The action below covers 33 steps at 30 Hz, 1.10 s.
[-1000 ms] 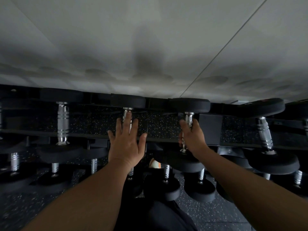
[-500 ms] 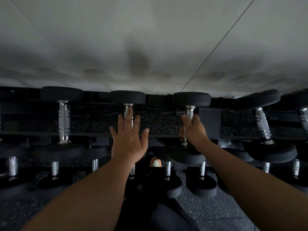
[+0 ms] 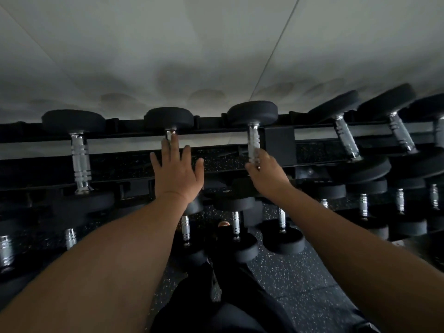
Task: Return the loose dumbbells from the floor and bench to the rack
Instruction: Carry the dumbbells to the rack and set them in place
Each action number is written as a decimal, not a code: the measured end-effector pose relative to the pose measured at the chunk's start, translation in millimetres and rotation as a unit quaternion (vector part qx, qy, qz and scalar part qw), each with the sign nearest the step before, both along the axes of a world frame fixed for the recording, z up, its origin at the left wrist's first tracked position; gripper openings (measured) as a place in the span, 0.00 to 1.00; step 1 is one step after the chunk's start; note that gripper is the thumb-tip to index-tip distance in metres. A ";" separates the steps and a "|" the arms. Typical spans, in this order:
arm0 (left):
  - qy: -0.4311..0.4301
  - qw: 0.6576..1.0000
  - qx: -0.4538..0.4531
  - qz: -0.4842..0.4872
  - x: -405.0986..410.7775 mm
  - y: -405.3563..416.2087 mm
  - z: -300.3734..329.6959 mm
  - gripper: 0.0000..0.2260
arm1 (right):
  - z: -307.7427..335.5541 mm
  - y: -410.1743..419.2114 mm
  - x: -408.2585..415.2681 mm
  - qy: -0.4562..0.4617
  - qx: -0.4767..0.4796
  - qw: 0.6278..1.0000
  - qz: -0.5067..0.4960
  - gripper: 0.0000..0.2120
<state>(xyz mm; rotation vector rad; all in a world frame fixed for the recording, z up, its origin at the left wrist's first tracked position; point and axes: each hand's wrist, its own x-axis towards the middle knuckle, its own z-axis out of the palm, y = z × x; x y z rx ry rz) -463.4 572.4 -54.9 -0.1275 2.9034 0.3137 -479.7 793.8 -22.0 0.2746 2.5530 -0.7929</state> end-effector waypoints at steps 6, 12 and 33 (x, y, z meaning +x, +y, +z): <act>0.002 0.999 -0.023 -0.029 3.2 1.5 0.5 0.29 | 22.7 21.5 38.6 0.022 0.005 0.999 0.031 0.22; -0.003 0.998 -0.026 -0.061 11.5 36.1 0.5 0.31 | 32.4 79.4 44.5 0.016 0.023 1.000 0.012 0.20; -0.022 0.999 -0.001 -0.036 -27.6 204.6 8.7 0.34 | 21.9 267.1 -93.8 -0.061 -0.015 0.997 0.049 0.30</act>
